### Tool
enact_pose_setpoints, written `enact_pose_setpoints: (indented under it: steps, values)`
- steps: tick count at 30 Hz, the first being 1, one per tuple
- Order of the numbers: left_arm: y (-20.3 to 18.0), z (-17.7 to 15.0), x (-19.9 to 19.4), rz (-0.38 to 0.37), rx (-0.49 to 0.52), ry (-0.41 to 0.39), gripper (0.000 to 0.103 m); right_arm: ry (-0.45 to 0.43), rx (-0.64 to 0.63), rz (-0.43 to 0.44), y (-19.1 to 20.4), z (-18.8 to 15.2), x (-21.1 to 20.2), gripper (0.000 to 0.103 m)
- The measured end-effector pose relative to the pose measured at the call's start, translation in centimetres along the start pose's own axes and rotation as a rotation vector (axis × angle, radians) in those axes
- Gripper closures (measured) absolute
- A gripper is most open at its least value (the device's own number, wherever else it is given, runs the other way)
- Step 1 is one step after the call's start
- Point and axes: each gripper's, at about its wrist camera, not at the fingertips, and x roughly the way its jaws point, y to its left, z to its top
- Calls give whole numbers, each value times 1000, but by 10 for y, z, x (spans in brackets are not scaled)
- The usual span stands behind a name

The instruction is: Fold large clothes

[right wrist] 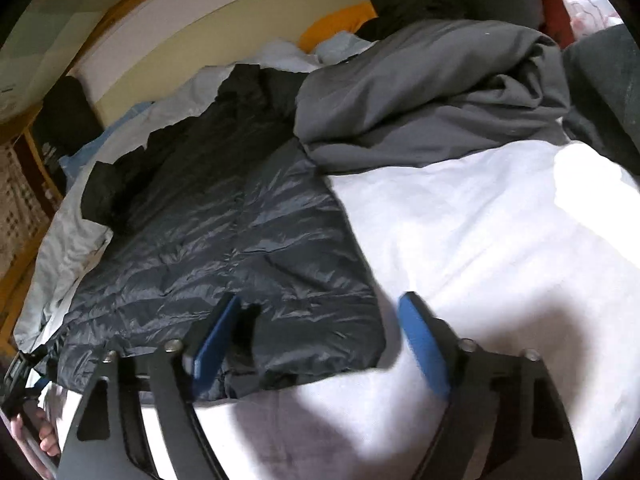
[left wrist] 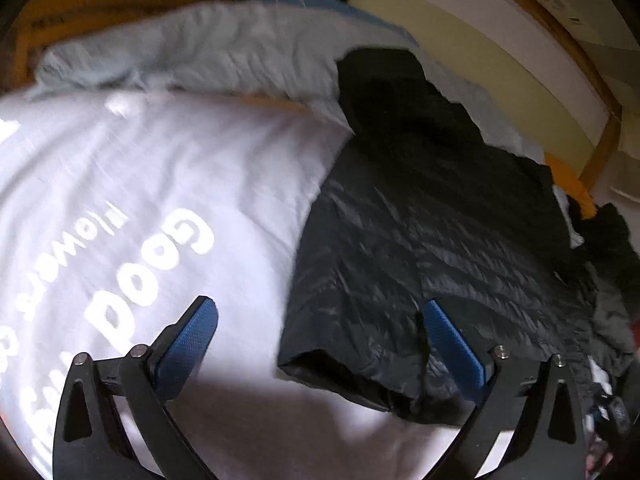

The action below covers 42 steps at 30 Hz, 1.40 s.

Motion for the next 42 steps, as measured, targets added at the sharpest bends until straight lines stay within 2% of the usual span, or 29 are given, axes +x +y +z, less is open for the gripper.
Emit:
enact_pose_setpoints:
  steps: [1, 3, 4, 5, 6, 8, 9, 12, 15, 18, 20, 25, 27, 30, 34, 38, 40, 42]
  values:
    - [1, 0, 4, -9, -7, 26, 10, 4, -1, 13, 2, 0, 1, 46]
    - [3, 0, 5, 2, -16, 39, 20, 17, 1, 35, 1, -1, 5, 59]
    - [2, -1, 4, 1, -12, 38, 36, 18, 4, 40, 2, -2, 5, 69]
    - [1, -2, 5, -9, -6, 43, 58, 19, 9, 51, 3, -3, 7, 74]
    - [0, -3, 7, -19, 1, 52, 69, 27, 22, 49, 2, -4, 9, 81]
    - [-4, -4, 7, -33, 23, 57, 98, 27, 25, 20, 3, -5, 8, 89]
    - [-6, -4, 5, -46, 36, 53, 100, 18, 17, 21, 6, -5, 4, 94]
    - [-20, -8, -21, 9, 115, -56, 100, -44, -14, -5, 16, -3, -19, 95]
    - [-39, -9, -58, 28, 215, -176, 100, -117, -33, 11, 27, 12, -53, 96]
    - [-52, -4, -93, 38, 265, -265, 100, -223, -83, 26, 41, 29, -101, 96]
    - [-57, 2, -117, 45, 269, -320, 100, -270, -118, 15, 51, 36, -125, 96]
    - [-58, 15, -181, 25, 213, -402, 100, -353, -143, 36, 63, 46, -181, 96]
    - [-58, 18, -198, 39, 214, -420, 100, -377, -169, 45, 67, 45, -201, 96]
    - [-64, 26, -200, 121, 240, -357, 100, -370, -241, 3, 80, 47, -212, 96]
    - [-63, 28, -172, 159, 215, -252, 100, -318, -191, -1, 78, 47, -195, 96]
    - [-71, 31, -127, 241, 227, -153, 99, -201, -175, -49, 72, 55, -148, 96]
    - [-81, 43, -89, 286, 236, -90, 99, -121, -144, -63, 71, 74, -107, 96]
    - [-93, 50, -45, 349, 295, -25, 99, -60, -136, -81, 72, 86, -68, 96]
